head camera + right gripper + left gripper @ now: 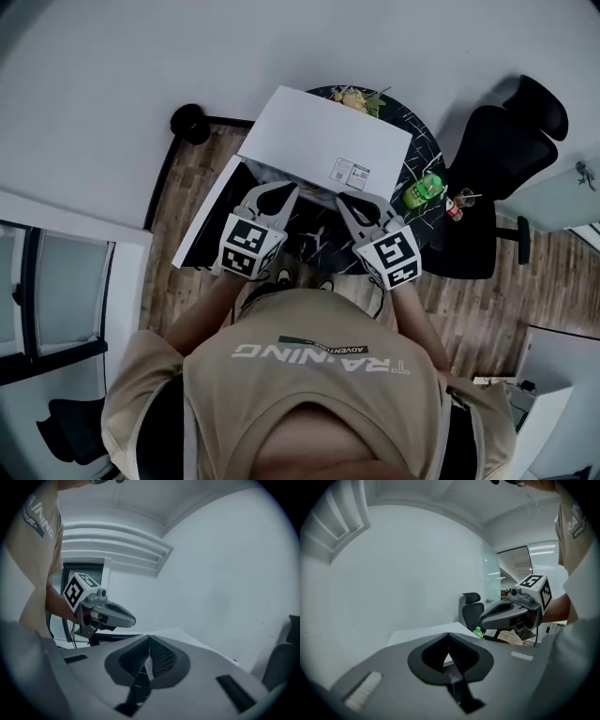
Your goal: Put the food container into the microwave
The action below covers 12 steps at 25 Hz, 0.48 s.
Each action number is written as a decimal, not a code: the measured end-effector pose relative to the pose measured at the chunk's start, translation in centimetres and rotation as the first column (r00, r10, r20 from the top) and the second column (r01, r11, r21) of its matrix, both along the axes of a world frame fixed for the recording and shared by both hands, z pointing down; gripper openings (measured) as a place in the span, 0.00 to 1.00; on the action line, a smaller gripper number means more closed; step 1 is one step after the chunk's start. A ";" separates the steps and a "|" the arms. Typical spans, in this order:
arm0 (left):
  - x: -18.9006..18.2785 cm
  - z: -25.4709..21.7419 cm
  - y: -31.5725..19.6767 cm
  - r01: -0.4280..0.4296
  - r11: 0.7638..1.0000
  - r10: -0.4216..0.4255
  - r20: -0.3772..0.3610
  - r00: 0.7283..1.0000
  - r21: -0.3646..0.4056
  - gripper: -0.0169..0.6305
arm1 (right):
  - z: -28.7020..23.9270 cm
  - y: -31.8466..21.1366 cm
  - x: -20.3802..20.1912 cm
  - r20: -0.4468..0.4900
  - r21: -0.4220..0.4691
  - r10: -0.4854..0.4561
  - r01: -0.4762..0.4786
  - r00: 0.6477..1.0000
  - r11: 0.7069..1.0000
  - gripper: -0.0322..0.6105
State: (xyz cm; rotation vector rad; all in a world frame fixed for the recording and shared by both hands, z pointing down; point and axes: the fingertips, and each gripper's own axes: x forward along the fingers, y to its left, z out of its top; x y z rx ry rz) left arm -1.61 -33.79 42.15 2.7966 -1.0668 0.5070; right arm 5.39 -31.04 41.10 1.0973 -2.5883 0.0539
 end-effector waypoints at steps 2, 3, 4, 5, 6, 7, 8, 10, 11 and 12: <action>0.0 0.0 -0.4 -0.008 1.000 0.008 -0.004 1.000 0.007 0.04 | -0.3 -1.0 -0.1 0.023 0.016 0.030 -0.030 0.999 0.999 0.07; 0.0 0.0 -0.5 -0.012 1.000 0.012 -0.006 1.000 0.011 0.04 | -0.3 -1.4 -0.2 0.032 0.022 0.042 -0.043 0.999 0.999 0.07; 0.0 0.0 -0.7 -0.015 1.000 0.015 -0.010 1.000 0.016 0.04 | -0.3 -1.6 -0.3 0.038 0.026 0.051 -0.052 0.998 0.998 0.07; -0.1 0.0 -0.8 -0.015 1.000 0.015 -0.015 1.000 0.021 0.04 | -0.1 -1.8 -0.6 0.040 0.027 0.057 -0.058 0.998 0.998 0.07; -0.2 -0.1 -1.0 -0.013 1.000 0.013 -0.023 1.000 0.025 0.04 | 0.1 -1.8 -0.9 0.039 0.027 0.061 -0.062 0.997 0.998 0.07; -0.3 -0.2 -1.2 -0.008 1.000 0.009 -0.035 0.999 0.028 0.04 | 0.4 -1.9 -1.2 0.038 0.025 0.066 -0.067 0.997 0.997 0.07; -0.3 -0.4 -1.6 -0.004 0.999 0.006 -0.050 0.999 0.031 0.04 | 0.7 -2.0 -1.5 0.040 0.023 0.072 -0.073 0.997 0.997 0.07; -0.2 -0.8 -2.1 -0.006 0.999 0.010 -0.075 0.997 0.051 0.04 | 1.2 -2.0 -2.2 0.052 0.021 0.082 -0.084 0.995 0.996 0.07; -0.2 -0.9 -2.3 -0.010 0.998 0.015 -0.080 0.997 0.066 0.04 | 1.5 -2.0 -2.5 0.056 0.021 0.086 -0.087 0.995 0.996 0.07; -0.2 -0.9 -2.4 -0.016 0.997 0.022 -0.080 0.997 0.081 0.04 | 1.9 -2.0 -2.7 0.057 0.021 0.091 -0.092 0.994 0.995 0.07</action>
